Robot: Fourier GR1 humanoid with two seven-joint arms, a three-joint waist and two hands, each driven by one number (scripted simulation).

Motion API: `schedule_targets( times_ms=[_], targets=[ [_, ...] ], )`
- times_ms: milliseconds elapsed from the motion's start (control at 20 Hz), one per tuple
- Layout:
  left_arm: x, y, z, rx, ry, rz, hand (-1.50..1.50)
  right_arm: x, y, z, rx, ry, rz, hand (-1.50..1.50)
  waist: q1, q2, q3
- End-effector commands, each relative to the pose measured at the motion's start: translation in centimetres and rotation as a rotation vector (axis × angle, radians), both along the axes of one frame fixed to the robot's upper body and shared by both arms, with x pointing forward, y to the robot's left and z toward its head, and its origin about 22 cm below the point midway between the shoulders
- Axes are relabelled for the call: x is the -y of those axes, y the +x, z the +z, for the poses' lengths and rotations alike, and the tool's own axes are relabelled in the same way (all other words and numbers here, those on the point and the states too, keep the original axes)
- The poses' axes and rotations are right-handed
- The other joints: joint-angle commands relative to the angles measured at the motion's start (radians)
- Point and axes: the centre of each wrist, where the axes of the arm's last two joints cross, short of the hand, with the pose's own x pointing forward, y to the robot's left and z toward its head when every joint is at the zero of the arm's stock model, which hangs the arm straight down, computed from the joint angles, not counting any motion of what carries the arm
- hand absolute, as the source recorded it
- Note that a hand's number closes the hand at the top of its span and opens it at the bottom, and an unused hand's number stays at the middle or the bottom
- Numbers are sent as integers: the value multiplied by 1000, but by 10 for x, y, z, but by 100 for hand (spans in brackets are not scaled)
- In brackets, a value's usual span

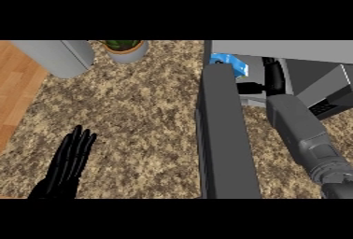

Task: Pick up the milk, place it into the microwave and close the microwave

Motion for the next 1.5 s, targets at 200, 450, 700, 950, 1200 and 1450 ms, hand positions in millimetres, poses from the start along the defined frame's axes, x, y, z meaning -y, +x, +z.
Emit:
schedule_targets(
  times_ms=[200,450,700,950,1200,1450],
  targets=[
    [11,9,-19,-53,4,-56,-150,8,-23,-35,-4,141,126,-150,-44,-18,-2],
    [19,31,-16,-70,48,-144,-150,11,-43,-61,-30,200,159,-150,-65,-26,-2],
    [15,42,-30,-107,118,-254,150,19,-57,-75,-10,222,184,-150,-82,-36,-4],
    [39,50,-45,-90,172,-296,150,29,-70,-86,12,220,209,-150,-102,-47,-5],
    [63,69,-45,-143,197,-286,150,30,-87,-97,-3,240,250,-150,-129,-57,-7],
    [82,78,-61,-190,333,-417,150,41,-112,-110,-4,213,266,-150,-136,-57,-7]
  ],
)
